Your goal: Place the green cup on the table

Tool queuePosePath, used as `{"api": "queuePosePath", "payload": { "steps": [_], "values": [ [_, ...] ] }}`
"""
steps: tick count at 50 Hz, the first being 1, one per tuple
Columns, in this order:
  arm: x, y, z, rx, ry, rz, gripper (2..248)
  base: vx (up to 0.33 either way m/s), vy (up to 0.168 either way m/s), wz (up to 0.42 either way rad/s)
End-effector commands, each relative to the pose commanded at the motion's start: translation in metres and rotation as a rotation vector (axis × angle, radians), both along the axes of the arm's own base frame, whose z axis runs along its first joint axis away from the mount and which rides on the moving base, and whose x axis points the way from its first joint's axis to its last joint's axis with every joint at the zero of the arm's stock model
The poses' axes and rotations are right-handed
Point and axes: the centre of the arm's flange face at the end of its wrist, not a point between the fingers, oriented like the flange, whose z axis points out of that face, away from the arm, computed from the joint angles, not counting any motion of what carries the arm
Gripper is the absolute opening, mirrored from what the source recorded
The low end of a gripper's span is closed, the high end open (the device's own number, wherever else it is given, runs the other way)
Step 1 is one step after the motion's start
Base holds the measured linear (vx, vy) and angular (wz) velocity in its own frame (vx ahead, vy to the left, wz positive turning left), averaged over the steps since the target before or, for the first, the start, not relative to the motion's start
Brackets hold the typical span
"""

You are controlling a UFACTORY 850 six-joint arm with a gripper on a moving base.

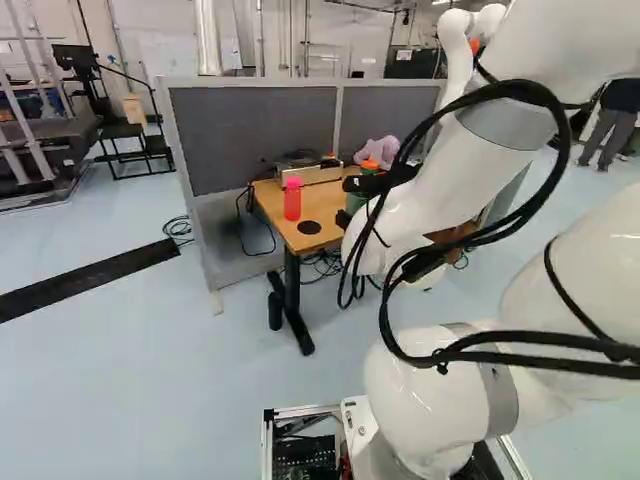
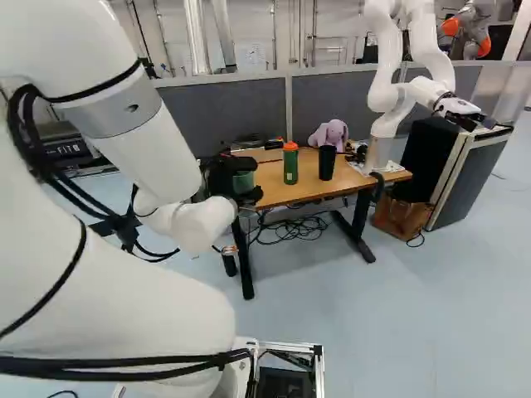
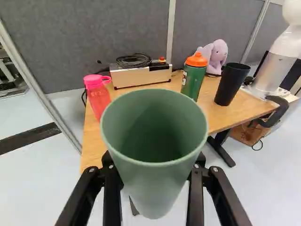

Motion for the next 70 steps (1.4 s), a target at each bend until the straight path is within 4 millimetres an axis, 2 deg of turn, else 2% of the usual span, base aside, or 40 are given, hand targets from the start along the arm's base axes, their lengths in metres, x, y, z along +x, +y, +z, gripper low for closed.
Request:
{"api": "queuePosePath", "payload": {
  "steps": [34,70],
  "values": [
    [0.071,-0.010,0.008,0.000,-0.016,-0.026,124,0.000,0.000,0.000],
    [0.147,-0.005,0.014,-0.002,-0.108,-0.008,124,0.000,0.000,0.000]
  ]
}}
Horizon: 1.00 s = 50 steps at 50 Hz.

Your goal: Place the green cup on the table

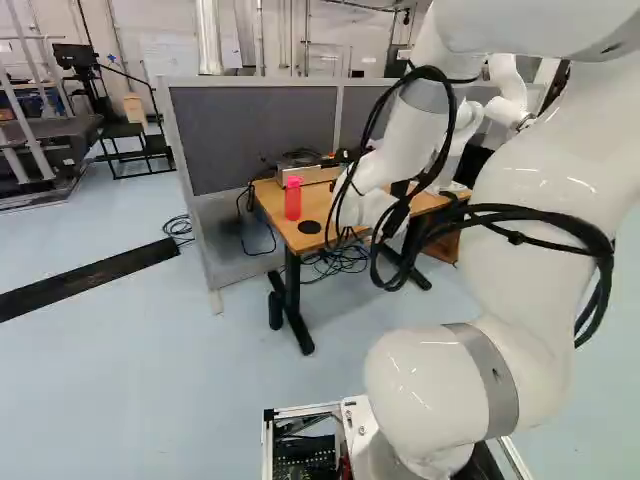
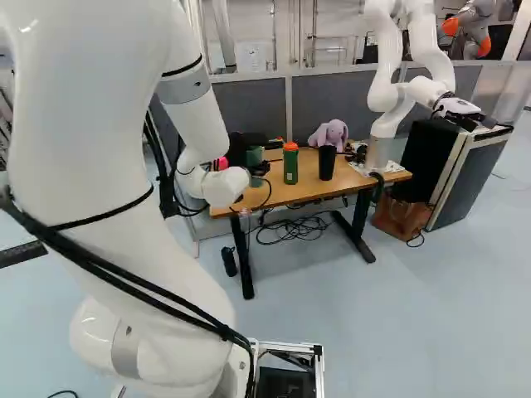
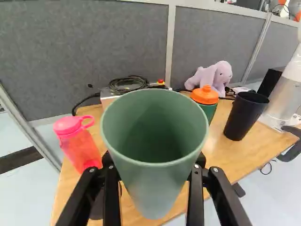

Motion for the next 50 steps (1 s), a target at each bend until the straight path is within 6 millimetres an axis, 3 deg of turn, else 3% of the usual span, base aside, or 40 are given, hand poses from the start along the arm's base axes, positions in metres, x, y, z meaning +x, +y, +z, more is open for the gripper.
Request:
{"api": "queuePosePath", "payload": {
  "steps": [28,50],
  "values": [
    [0.059,0.000,0.001,-0.001,-0.082,0.002,124,0.000,0.000,0.000],
    [0.105,-0.001,-0.025,-0.001,-0.067,0.003,124,0.000,0.000,0.000]
  ]
}}
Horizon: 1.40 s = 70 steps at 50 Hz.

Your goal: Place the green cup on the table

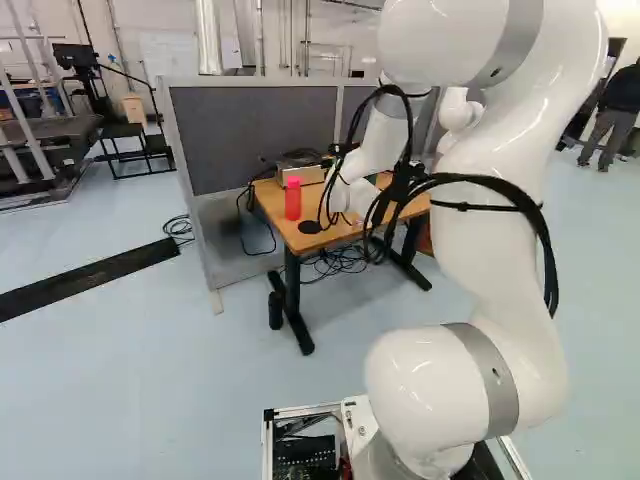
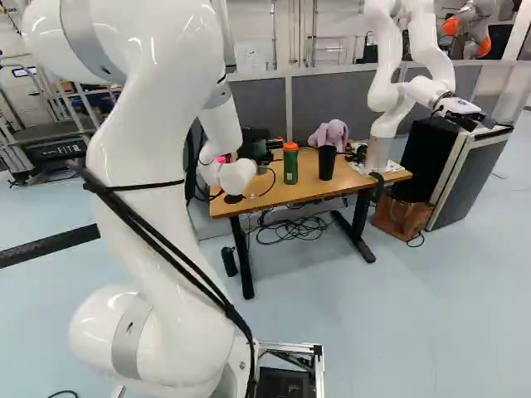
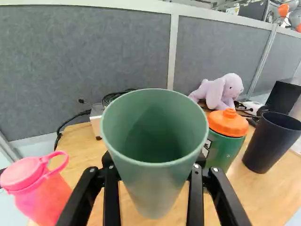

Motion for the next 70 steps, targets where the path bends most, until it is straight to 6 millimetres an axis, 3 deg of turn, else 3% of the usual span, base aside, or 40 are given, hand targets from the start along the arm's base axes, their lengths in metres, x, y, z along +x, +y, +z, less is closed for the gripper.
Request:
{"api": "queuePosePath", "payload": {
  "steps": [13,41,57,70],
  "values": [
    [0.027,0.003,-0.018,0.000,0.008,0.006,124,0.000,0.000,0.000],
    [0.080,0.029,-0.060,0.000,0.017,0.049,124,0.000,0.000,0.000],
    [0.086,0.032,-0.080,0.000,0.039,0.054,124,0.000,0.000,0.000],
    [0.086,0.032,-0.083,0.000,0.043,0.054,124,0.000,0.000,0.000]
  ]
}}
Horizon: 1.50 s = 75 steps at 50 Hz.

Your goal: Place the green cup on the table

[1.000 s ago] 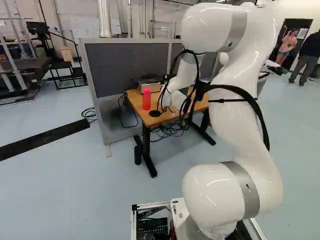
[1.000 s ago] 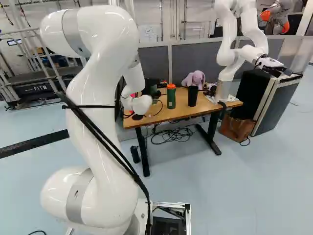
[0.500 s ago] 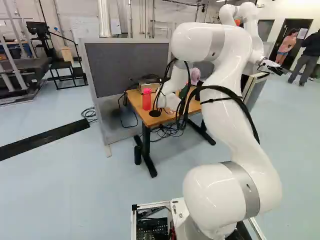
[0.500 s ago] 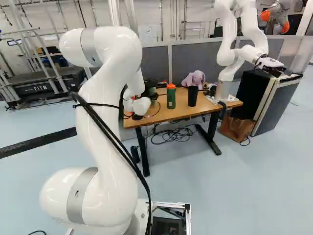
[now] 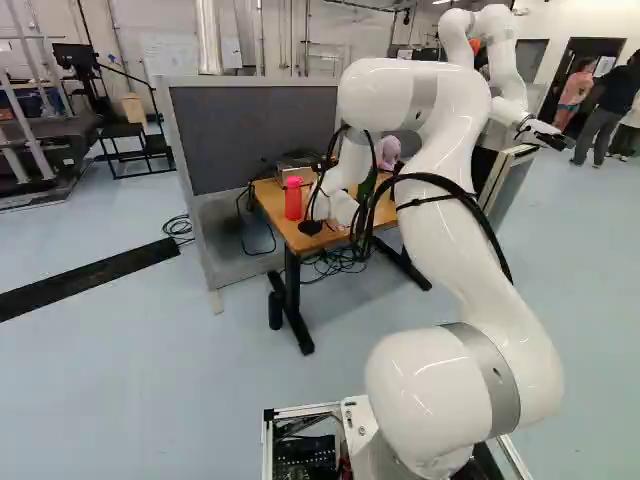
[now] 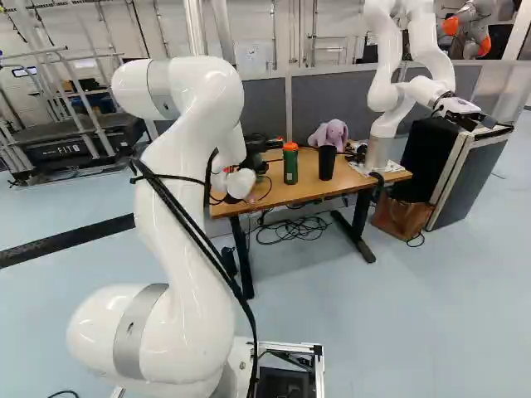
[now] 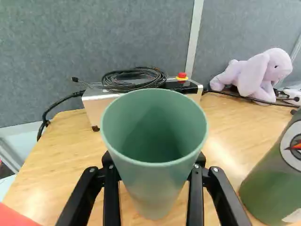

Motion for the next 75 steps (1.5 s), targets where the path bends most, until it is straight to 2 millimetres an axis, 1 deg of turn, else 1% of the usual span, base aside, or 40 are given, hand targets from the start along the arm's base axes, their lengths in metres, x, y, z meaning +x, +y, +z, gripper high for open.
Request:
{"api": "queuePosePath", "payload": {
  "steps": [10,11,15,16,21,22,26,27,39,75],
  "values": [
    [0.000,0.000,0.000,0.000,0.000,0.000,125,0.000,0.000,0.000],
    [0.000,0.000,0.000,0.000,0.000,0.000,150,0.000,0.000,0.000],
    [0.000,0.000,0.000,0.000,0.000,0.000,150,0.000,0.000,0.000],
    [0.000,0.000,0.000,0.000,0.000,0.000,183,0.000,0.000,0.000],
    [0.000,0.000,0.000,0.000,0.000,0.000,183,0.000,0.000,0.000],
    [0.000,0.000,0.000,0.000,0.000,0.000,217,0.000,0.000,0.000],
    [0.000,0.000,0.000,0.000,0.000,0.000,217,0.000,0.000,0.000],
    [0.000,0.000,0.000,0.000,0.000,0.000,247,0.000,0.000,0.000],
    [0.000,0.000,0.004,0.000,-0.005,0.000,247,0.000,0.000,0.000],
    [-0.002,0.000,0.045,0.002,-0.064,0.000,247,0.000,0.000,0.000]
  ]
}}
